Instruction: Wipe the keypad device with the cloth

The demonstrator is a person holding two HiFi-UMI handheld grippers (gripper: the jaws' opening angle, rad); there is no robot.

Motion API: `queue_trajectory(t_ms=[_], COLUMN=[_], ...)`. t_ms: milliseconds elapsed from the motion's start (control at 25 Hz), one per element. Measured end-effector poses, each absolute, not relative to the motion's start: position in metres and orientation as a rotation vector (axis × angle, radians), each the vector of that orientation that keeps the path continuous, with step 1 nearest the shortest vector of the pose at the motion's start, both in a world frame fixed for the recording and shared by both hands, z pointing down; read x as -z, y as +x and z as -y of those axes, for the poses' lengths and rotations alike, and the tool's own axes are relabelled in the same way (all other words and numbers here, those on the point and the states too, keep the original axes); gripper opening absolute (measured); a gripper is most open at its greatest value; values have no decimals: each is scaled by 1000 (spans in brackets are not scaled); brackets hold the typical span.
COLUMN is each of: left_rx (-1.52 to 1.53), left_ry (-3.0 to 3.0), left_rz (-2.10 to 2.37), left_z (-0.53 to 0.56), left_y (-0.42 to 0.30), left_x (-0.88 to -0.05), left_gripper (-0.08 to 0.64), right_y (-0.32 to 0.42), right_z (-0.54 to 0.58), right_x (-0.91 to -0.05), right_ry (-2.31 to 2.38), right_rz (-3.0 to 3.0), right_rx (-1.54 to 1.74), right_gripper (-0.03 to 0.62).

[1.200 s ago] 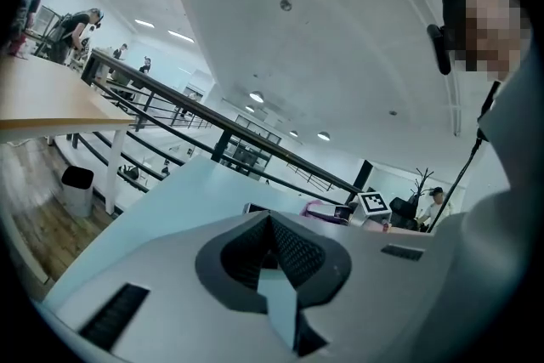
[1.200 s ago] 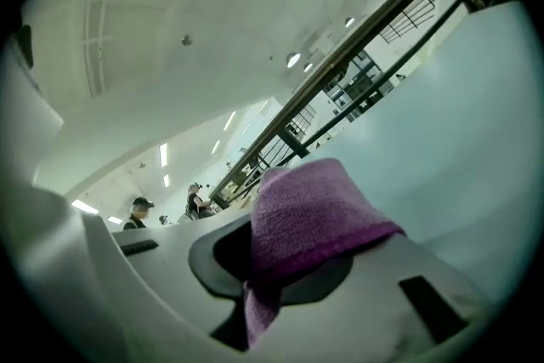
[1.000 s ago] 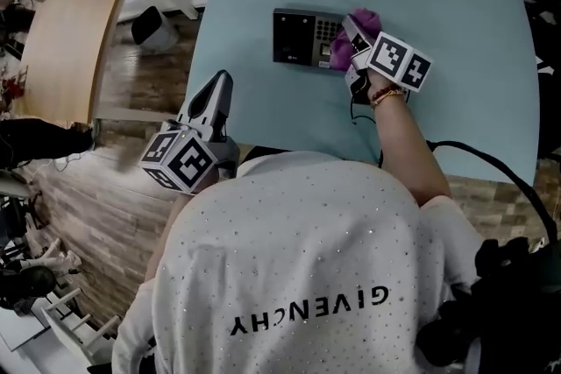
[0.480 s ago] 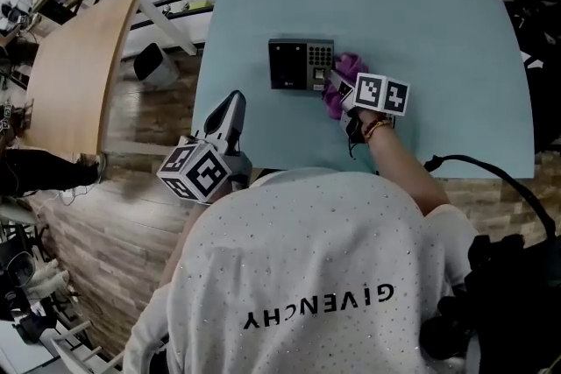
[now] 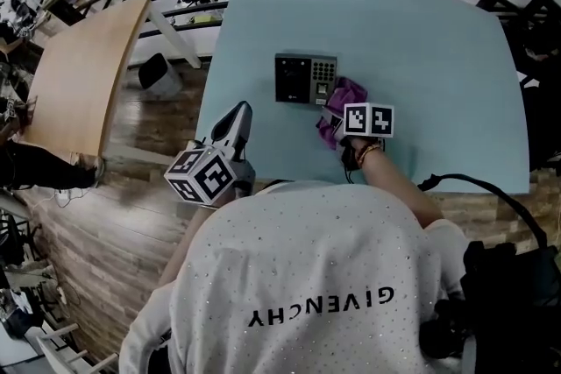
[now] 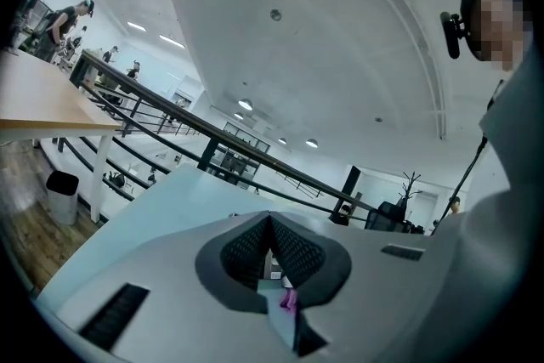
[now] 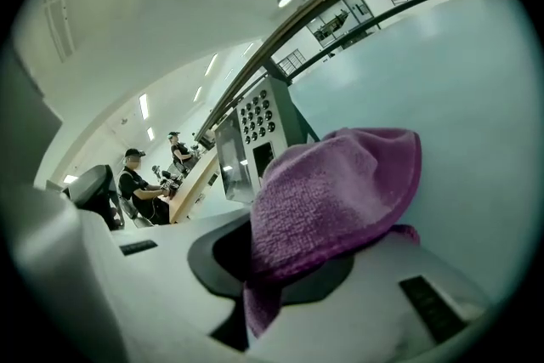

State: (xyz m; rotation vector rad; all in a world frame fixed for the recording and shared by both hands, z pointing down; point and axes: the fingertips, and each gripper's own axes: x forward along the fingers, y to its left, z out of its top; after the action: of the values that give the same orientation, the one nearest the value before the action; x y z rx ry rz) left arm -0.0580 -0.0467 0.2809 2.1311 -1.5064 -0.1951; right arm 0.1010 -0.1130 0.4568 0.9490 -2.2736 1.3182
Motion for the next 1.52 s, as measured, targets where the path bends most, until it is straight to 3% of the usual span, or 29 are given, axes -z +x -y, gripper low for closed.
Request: queue_trajectory(t_ms=[280, 680, 1040, 1520], left_rx=[222, 192, 155, 142], left_ry=[2103, 2111, 2054, 2087], left_rz=[1497, 1428, 1445, 1332], left_z=[54, 85, 94, 107], left_y=[-84, -143, -236, -254], left_x=[-294, -306, -326, -347], left_gripper=[0, 0, 0, 0], right_y=[115, 99, 89, 66], right_z=[133, 247, 275, 260], right_x=[-432, -217, -332, -342], right_ry=[1107, 1328, 1620, 1687], right_rz=[2311, 2915, 2297, 2163], right_rx=[-1248, -1131, -768, -687], right_gripper=[43, 41, 41, 42])
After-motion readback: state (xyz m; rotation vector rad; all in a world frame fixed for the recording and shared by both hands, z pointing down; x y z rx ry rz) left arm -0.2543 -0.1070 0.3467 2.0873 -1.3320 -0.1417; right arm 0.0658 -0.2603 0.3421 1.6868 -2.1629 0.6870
